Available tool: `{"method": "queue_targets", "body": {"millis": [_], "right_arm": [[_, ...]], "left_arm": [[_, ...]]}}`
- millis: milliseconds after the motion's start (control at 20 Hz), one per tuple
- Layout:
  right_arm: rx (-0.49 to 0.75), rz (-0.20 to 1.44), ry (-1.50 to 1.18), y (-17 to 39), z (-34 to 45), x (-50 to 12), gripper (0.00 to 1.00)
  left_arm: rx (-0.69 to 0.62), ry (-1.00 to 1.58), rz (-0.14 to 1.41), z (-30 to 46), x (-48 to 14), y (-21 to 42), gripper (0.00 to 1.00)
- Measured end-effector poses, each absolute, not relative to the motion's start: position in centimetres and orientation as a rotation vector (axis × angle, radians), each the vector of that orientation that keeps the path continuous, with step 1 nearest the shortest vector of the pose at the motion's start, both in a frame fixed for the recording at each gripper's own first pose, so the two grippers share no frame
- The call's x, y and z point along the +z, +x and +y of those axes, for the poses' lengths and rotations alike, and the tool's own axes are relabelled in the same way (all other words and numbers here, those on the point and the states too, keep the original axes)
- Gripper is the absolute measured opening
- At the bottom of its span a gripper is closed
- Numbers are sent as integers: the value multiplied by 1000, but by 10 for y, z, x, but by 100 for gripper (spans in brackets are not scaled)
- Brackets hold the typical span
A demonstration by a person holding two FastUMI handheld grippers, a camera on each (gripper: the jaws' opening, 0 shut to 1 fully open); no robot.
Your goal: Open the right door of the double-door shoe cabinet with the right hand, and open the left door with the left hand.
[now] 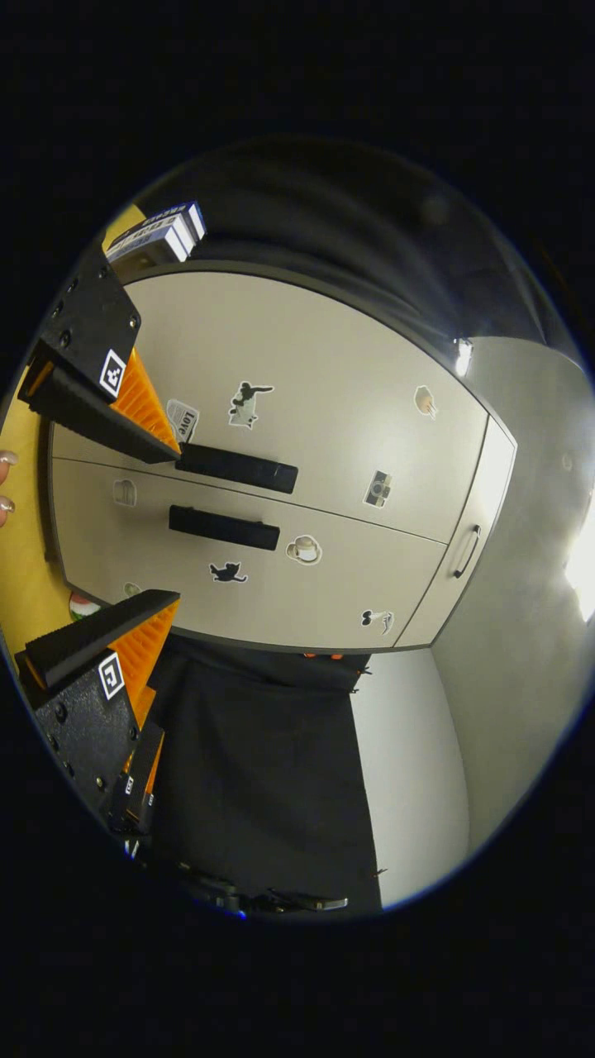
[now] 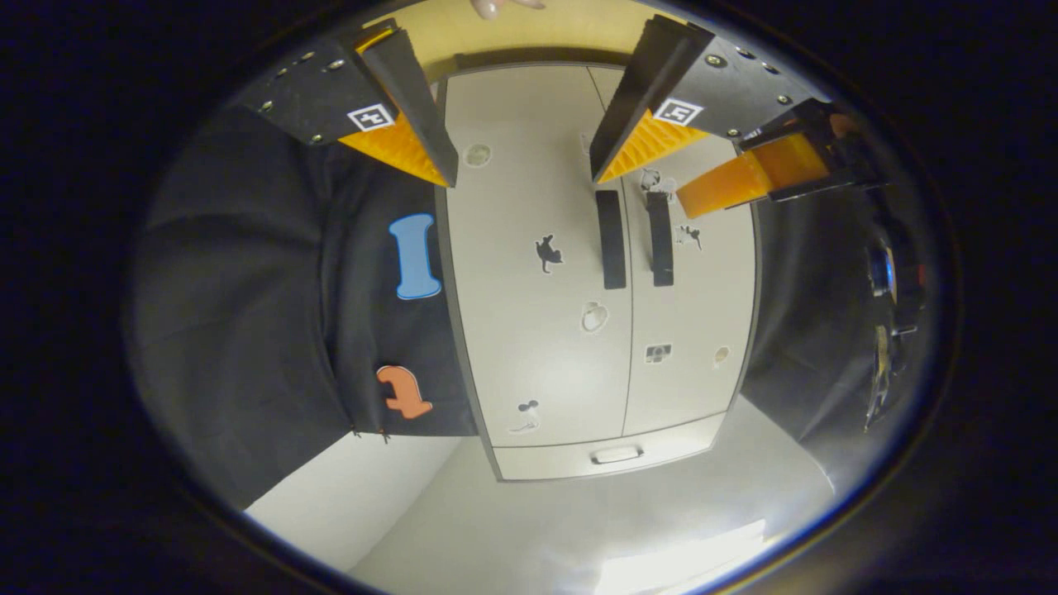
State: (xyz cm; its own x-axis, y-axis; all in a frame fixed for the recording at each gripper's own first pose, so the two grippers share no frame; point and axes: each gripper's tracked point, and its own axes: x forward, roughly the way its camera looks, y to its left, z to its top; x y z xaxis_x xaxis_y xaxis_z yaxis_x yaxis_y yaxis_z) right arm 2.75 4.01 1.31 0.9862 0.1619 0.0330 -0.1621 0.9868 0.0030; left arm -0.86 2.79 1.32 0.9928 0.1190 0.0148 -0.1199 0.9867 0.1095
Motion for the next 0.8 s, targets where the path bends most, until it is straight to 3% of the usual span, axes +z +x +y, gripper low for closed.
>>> {"method": "queue_targets", "body": {"millis": [250,450,500,800], "right_arm": [[246,-19,-16,43,78,14,94],[293,-13,-37,59,108,17,98],[301,-7,-37,66,115,17,94],[289,59,-23,132,139,11,98]], "left_arm": [[134,99,7,45,20,-10,96],[166,115,2,69,34,-6,96],[174,123,1,74,38,-5,96],[175,120,27,87,43,-8,96]]}}
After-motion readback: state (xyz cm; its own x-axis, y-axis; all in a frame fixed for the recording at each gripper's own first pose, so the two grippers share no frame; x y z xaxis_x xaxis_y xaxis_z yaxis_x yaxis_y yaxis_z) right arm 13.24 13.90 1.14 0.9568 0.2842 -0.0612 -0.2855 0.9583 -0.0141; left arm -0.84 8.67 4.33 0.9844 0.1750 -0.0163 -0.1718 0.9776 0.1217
